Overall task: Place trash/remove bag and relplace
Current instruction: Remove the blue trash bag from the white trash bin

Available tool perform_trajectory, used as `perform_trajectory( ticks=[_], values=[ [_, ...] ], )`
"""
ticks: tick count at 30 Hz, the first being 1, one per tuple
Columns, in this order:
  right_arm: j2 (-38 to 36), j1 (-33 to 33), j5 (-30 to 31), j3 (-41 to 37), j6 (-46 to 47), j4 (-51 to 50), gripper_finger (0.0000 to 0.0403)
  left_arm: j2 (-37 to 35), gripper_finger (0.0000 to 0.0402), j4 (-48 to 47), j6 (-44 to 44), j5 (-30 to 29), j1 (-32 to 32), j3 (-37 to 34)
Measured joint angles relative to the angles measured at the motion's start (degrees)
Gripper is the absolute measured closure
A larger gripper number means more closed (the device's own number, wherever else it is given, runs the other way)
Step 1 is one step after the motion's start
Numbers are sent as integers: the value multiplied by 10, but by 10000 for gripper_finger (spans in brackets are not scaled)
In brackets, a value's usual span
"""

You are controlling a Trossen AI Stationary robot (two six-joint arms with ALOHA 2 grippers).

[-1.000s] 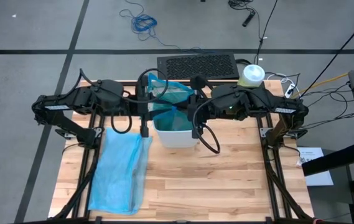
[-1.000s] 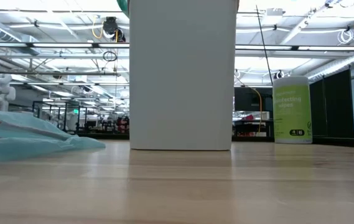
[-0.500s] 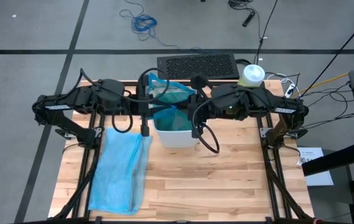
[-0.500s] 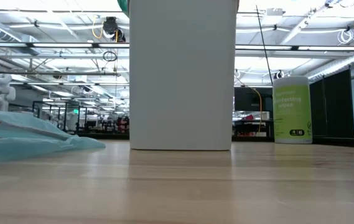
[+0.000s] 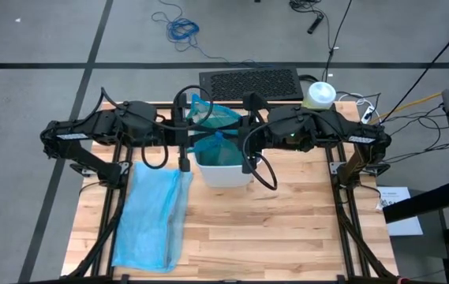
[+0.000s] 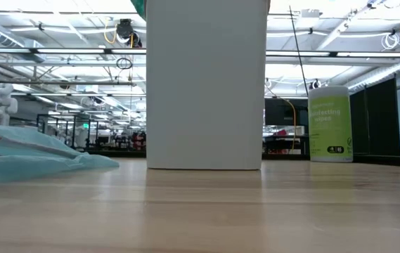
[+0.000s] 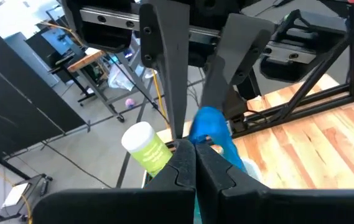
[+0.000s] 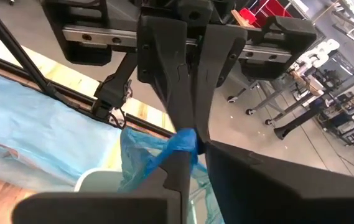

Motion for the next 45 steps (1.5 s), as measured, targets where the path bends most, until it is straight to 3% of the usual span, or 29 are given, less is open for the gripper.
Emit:
perform_trajectory(
  ticks=[8,19,35,45],
  values=[
    [1,1,24,0,9,-19,329,-8,401,4,4,-46,-8,0],
    [1,1,50,0,19,-23,287,-3,400,-38,-17,-32,-10,0],
    [1,2,75,0,-15,22,266,3,264,-39,-71,-6,-6,0],
    [0,2,72,0,-15,25,266,3,251,-5,-76,16,10,0]
  ],
)
